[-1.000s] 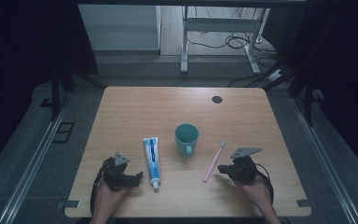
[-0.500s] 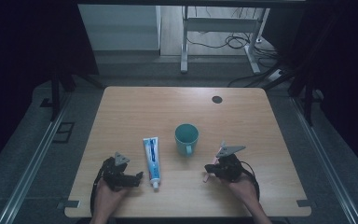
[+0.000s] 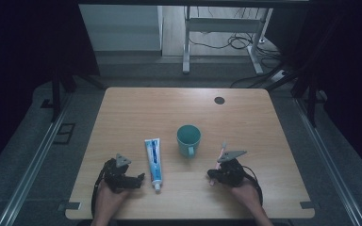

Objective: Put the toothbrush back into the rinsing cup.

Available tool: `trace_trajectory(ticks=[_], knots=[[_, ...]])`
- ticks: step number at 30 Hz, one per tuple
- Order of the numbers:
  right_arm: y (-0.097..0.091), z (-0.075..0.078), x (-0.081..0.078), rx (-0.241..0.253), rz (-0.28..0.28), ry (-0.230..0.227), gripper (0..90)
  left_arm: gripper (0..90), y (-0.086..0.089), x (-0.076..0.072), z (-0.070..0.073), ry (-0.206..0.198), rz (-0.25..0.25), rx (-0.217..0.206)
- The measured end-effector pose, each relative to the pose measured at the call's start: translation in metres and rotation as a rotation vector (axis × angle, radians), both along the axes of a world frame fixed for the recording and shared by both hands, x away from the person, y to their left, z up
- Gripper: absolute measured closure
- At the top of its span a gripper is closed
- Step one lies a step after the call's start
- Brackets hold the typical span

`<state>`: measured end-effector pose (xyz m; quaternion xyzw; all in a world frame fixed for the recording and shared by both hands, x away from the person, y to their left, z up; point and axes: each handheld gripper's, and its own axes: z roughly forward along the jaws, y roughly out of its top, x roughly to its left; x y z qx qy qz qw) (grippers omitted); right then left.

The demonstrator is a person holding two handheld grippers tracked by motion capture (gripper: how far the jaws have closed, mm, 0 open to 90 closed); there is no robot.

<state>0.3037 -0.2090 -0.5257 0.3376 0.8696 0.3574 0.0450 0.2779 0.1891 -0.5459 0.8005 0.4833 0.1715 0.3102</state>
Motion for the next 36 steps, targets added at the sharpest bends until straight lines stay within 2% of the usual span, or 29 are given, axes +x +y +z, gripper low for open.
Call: trace_trajectory(ticks=[18, 30, 36], knots=[[-0.04, 0.002, -0.007, -0.028, -0.073, 0.006, 84.0, 0.0, 0.0, 0.0, 0.0, 0.0, -0.001, 0.001], [-0.069, 0.002, -0.005, -0.056, -0.133, 0.001, 83.8, 0.0, 0.0, 0.0, 0.0, 0.0, 0.004, -0.001], [-0.069, 0.005, -0.006, -0.055, -0.13, 0.003, 82.3, 0.0, 0.0, 0.0, 0.0, 0.0, 0.003, -0.001]])
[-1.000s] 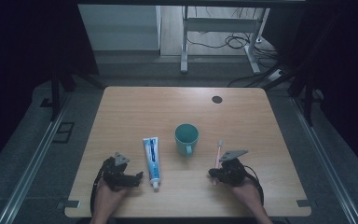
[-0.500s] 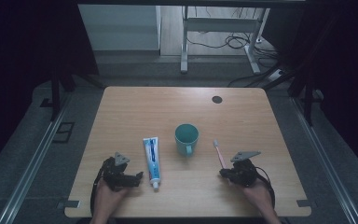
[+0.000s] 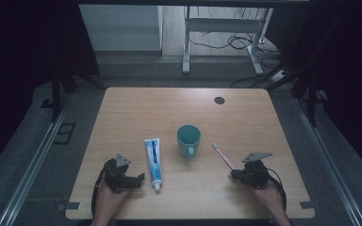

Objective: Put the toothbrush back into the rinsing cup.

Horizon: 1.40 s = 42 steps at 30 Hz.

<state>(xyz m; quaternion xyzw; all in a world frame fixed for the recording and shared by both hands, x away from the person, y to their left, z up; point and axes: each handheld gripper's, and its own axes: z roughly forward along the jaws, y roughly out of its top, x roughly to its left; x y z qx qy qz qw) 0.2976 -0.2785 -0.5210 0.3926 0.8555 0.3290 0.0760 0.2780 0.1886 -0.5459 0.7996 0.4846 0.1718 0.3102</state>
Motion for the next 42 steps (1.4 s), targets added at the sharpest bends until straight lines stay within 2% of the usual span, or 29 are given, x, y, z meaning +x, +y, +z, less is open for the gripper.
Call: trace_trajectory(ticks=[4, 8, 15, 21, 35, 42], knots=[[0.0, 0.008, 0.002, -0.005, 0.003, -0.016, 77.8, 0.0, 0.0, 0.0, 0.0, 0.0, -0.001, 0.0], [-0.002, 0.016, 0.005, -0.037, -0.007, -0.016, 70.3, 0.0, 0.0, 0.0, 0.0, 0.001, 0.0, 0.0], [-0.001, 0.021, 0.017, -0.124, -0.007, 0.029, 60.9, 0.0, 0.0, 0.0, 0.0, 0.001, 0.003, -0.003], [0.007, 0.024, 0.03, -0.172, 0.001, 0.073, 59.1, 0.0, 0.0, 0.0, 0.0, 0.001, 0.003, -0.003], [0.029, 0.032, 0.046, -0.297, 0.035, 0.15, 60.0, 0.0, 0.0, 0.0, 0.0, 0.002, 0.003, -0.003], [0.035, 0.033, 0.054, -0.316, 0.035, 0.179, 60.9, 0.0, 0.0, 0.0, 0.0, 0.002, 0.003, -0.003]])
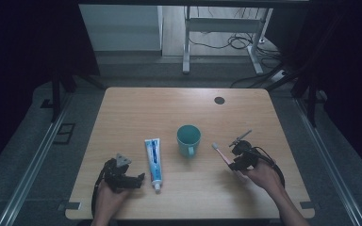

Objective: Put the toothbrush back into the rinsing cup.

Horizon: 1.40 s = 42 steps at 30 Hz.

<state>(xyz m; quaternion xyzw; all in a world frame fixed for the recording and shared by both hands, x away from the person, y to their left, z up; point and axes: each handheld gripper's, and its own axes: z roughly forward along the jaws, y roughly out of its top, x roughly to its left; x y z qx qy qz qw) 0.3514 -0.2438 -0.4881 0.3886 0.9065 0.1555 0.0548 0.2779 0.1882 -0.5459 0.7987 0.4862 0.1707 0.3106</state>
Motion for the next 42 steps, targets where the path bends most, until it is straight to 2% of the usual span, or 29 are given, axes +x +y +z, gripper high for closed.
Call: trace_trajectory(ticks=[13, 26, 35, 42], knots=[[0.009, -0.002, 0.013, -0.048, -0.003, 0.07, 61.9, 0.0, 0.0, 0.0, 0.0, 0.0, 0.0, 0.0], [0.023, -0.003, 0.028, -0.129, -0.011, 0.137, 65.1, 0.0, 0.0, 0.0, 0.0, 0.0, 0.0, 0.0], [0.031, -0.008, 0.037, -0.174, -0.023, 0.169, 69.1, 0.0, 0.0, 0.0, 0.0, 0.0, -0.001, 0.0], [0.033, -0.011, 0.041, -0.18, -0.026, 0.183, 74.2, 0.0, 0.0, 0.0, 0.0, 0.0, -0.003, 0.0]])
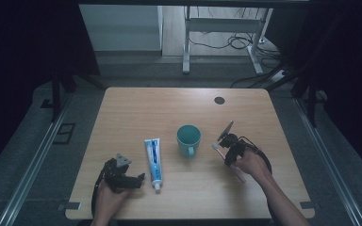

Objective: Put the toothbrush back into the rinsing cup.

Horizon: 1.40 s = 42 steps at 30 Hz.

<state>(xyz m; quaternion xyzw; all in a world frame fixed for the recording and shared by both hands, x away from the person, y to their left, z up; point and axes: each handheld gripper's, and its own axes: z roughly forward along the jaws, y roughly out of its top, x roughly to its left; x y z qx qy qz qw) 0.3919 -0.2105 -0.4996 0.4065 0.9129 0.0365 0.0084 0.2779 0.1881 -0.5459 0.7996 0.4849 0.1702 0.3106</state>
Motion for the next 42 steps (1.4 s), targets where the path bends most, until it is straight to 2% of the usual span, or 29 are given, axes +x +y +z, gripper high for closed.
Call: trace_trajectory(ticks=[2, 10, 17, 32, 42], knots=[[0.001, 0.0, 0.0, -0.001, -0.007, 0.004, 76.9, 0.0, 0.0, 0.0, 0.0, 0.0, 0.0, 0.0], [0.001, 0.001, 0.0, -0.016, -0.019, 0.013, 78.1, 0.0, 0.0, 0.0, 0.0, 0.0, -0.002, 0.0], [-0.001, 0.005, -0.002, 0.022, -0.007, -0.007, 78.2, 0.0, 0.0, 0.0, 0.0, 0.0, -0.002, 0.0], [0.0, 0.028, -0.011, 0.081, 0.023, -0.058, 78.1, 0.0, 0.0, 0.0, 0.0, 0.0, -0.002, 0.0], [-0.004, 0.047, -0.015, 0.143, 0.031, -0.103, 78.1, 0.0, 0.0, 0.0, 0.0, 0.0, -0.003, 0.002]])
